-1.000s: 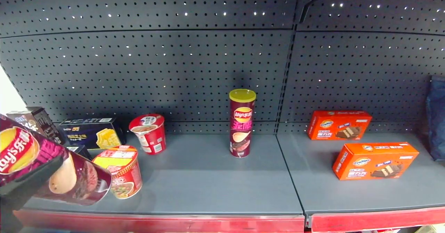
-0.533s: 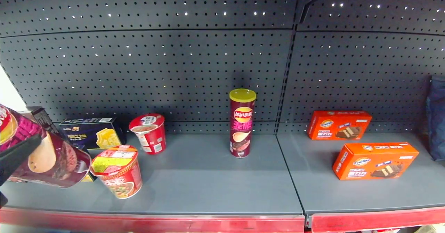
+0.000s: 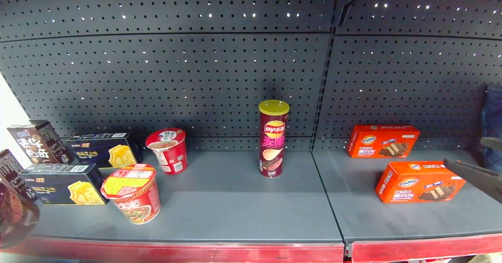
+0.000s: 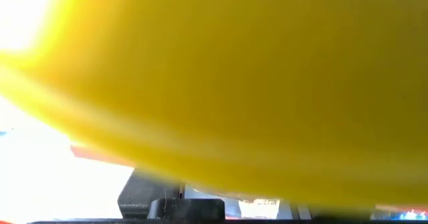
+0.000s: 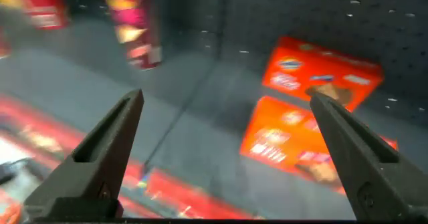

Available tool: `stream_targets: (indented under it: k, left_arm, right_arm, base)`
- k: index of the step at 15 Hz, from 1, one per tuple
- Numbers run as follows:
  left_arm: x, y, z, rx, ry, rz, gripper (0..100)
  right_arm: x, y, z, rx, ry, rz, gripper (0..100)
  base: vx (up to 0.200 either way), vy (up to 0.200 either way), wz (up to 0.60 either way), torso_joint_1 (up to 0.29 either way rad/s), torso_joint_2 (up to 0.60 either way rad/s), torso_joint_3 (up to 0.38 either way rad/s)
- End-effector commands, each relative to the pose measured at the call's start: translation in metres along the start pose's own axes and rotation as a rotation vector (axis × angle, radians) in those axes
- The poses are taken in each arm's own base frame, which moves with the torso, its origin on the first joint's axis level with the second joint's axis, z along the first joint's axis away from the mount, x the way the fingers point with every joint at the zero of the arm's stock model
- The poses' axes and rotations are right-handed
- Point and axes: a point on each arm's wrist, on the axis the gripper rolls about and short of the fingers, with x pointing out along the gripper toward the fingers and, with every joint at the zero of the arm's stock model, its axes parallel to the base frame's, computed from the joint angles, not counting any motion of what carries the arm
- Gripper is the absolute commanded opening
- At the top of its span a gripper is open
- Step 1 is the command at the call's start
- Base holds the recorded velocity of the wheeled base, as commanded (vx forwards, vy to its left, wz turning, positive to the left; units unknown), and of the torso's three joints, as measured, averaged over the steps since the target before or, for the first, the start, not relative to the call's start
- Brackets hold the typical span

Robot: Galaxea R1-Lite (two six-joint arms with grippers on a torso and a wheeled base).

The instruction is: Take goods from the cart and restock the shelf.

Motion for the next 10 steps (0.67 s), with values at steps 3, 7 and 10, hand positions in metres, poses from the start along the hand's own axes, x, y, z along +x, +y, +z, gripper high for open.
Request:
stream_targets:
  k: [3, 7, 10]
  left_arm:
    - [-0.002, 0.002, 0.02, -0.021, -0.031, 0.013, 0]
    - [0.001, 0.001, 0.008, -0.01, 0.002, 0.007, 0]
    - [0.001, 0.0, 0.004, -0.038, 0.01, 0.003, 0]
  right_arm:
    - [0.059, 0.012, -0.002, -0.005, 0.143, 0.06, 100]
    - [0.083, 0.014, -0.005, -0.003, 0.11, 0.038, 100]
    - [0.111, 0.014, -0.014, 0.015, 0.105, 0.048, 100]
  base:
    - [0.0, 0.0, 0.0, 0.0, 0.0, 0.0]
    - [0.0, 0.0, 0.6, -0.005, 0.0, 0.001]
    - [0.0, 0.0, 0.2, 0.002, 0.0, -0.001]
